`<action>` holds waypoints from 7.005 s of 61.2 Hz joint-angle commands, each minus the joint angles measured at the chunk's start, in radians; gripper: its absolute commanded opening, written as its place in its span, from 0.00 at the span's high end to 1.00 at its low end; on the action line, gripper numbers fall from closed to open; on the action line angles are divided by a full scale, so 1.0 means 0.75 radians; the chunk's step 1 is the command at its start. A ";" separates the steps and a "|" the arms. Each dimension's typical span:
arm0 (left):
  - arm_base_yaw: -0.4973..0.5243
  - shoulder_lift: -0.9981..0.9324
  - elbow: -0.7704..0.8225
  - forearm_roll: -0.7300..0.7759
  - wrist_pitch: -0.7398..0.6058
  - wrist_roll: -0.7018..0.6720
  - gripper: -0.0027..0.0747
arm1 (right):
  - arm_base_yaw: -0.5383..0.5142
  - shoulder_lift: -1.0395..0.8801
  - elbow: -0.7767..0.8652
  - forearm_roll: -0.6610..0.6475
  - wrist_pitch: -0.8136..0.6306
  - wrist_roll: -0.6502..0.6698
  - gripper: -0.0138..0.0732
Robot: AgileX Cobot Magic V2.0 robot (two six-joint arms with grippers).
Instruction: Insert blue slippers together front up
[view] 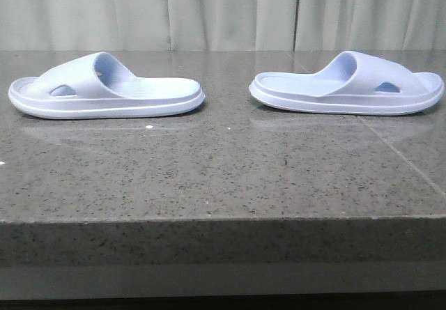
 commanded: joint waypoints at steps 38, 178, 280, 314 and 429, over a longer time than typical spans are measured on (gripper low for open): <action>0.002 -0.029 0.027 -0.009 -0.150 -0.011 0.99 | -0.004 -0.020 -0.002 -0.009 -0.104 -0.005 0.91; 0.132 1.511 -1.251 -0.211 0.201 -0.014 0.51 | -0.004 0.521 -0.783 -0.086 0.331 -0.007 0.10; 0.355 2.550 -2.048 -1.182 1.492 0.780 0.62 | -0.004 0.521 -0.783 -0.086 0.338 -0.007 0.10; 0.348 2.619 -1.942 -1.267 1.492 0.788 0.62 | -0.004 0.521 -0.783 -0.086 0.338 -0.007 0.10; 0.325 2.206 -1.925 -1.656 1.494 0.655 0.99 | -0.004 0.521 -0.783 -0.086 0.338 -0.007 0.10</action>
